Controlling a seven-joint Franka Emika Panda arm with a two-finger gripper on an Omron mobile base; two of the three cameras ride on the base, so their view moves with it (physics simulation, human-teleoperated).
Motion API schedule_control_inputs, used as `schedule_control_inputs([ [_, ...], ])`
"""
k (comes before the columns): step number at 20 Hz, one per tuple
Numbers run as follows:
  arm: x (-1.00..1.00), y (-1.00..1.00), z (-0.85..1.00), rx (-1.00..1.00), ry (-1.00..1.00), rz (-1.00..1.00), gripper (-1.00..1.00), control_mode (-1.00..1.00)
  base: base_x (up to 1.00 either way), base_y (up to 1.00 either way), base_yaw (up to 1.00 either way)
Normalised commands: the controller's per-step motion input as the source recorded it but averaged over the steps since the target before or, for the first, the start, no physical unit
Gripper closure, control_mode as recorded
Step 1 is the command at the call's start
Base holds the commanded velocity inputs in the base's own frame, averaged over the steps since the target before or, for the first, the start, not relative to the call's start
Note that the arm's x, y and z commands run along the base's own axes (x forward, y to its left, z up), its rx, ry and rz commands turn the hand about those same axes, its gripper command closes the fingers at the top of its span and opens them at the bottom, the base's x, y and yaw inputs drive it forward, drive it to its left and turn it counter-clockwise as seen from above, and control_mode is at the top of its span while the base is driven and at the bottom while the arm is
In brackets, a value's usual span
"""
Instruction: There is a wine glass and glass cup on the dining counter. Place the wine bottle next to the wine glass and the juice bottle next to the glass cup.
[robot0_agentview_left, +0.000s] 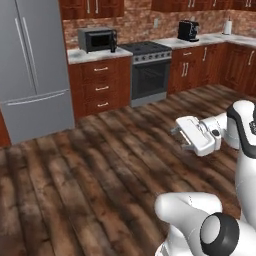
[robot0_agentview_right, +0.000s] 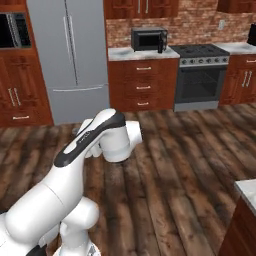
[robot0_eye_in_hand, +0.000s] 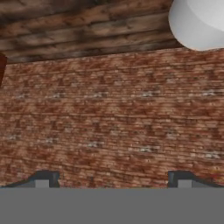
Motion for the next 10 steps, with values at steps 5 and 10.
schedule_control_inputs([
  [5, 0.0, 0.0, 0.0, 0.0, 0.0, 0.0, -1.0, 1.0, 1.0, -0.06, -0.12],
  [10, 0.0, 0.0, 0.0, 0.0, 0.0, 0.0, -1.0, 1.0, 1.0, -0.19, -0.1],
])
